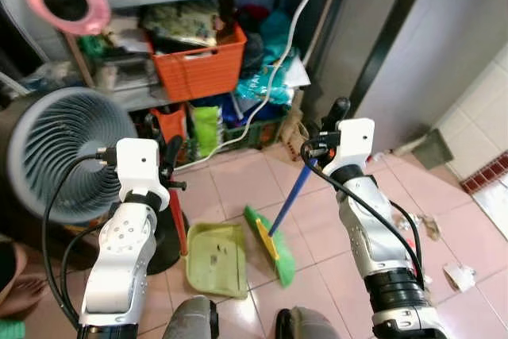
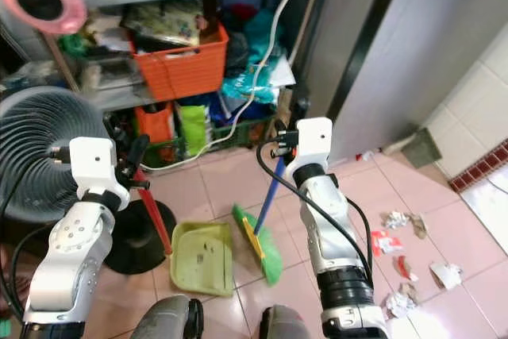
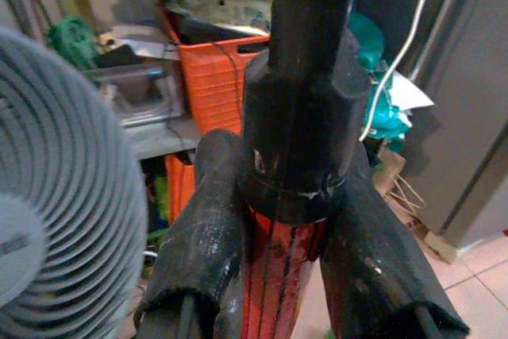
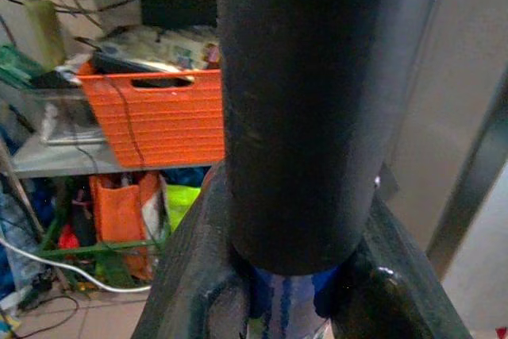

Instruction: Sweep floor

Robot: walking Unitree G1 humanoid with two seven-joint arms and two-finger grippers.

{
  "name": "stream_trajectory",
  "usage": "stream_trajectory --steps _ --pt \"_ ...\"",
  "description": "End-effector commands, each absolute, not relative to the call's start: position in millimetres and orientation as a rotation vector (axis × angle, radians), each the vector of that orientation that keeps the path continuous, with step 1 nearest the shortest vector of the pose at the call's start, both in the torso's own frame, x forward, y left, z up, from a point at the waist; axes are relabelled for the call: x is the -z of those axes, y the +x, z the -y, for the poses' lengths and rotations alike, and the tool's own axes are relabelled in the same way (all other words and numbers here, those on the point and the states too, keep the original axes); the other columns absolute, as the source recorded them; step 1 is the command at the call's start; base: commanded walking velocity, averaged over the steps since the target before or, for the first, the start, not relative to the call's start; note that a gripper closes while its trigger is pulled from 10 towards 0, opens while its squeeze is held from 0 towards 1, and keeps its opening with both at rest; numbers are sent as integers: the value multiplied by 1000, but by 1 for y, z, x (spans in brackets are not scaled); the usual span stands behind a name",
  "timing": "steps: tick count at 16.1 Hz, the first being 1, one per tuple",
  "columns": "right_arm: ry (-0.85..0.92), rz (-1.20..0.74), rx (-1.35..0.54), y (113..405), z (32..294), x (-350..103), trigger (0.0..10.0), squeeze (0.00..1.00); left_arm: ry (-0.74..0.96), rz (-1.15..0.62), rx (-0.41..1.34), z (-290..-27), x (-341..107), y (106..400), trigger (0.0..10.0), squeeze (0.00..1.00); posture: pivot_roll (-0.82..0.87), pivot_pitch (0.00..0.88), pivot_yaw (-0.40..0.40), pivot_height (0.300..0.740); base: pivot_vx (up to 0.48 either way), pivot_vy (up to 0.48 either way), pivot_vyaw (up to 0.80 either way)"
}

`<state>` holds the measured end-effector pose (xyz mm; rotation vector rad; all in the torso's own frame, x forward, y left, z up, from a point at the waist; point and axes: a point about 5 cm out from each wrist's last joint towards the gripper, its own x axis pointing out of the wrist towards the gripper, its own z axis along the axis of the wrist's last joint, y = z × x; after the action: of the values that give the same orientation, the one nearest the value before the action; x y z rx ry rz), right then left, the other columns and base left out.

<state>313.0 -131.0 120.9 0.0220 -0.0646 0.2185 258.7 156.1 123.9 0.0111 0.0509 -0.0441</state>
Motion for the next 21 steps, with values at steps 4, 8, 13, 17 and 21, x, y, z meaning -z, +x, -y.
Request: stream_trajectory --steps 4,8,13,17,21 --pt "22 66 -192 313 137 -121 10000 0 -23 26 87 -150 -138 261 10000 0 15 105 -4 740 0 0 -800" --pt "6 73 -172 314 139 -122 10000 0 -30 25 100 -149 -139 261 10000 0 13 107 -4 740 0 0 -800" --pt "-65 84 -88 317 152 -123 10000 0 -35 30 107 -147 -139 261 10000 0 12 109 -4 740 0 0 -800" --pt "-122 121 -45 319 157 -129 10000 0 -35 31 114 -146 -139 261 10000 0 10 112 -2 740 0 0 -800" --pt "-135 126 -51 319 153 -128 10000 0 -33 29 120 -145 -138 260 10000 0 13 111 -2 740 0 0 -800"
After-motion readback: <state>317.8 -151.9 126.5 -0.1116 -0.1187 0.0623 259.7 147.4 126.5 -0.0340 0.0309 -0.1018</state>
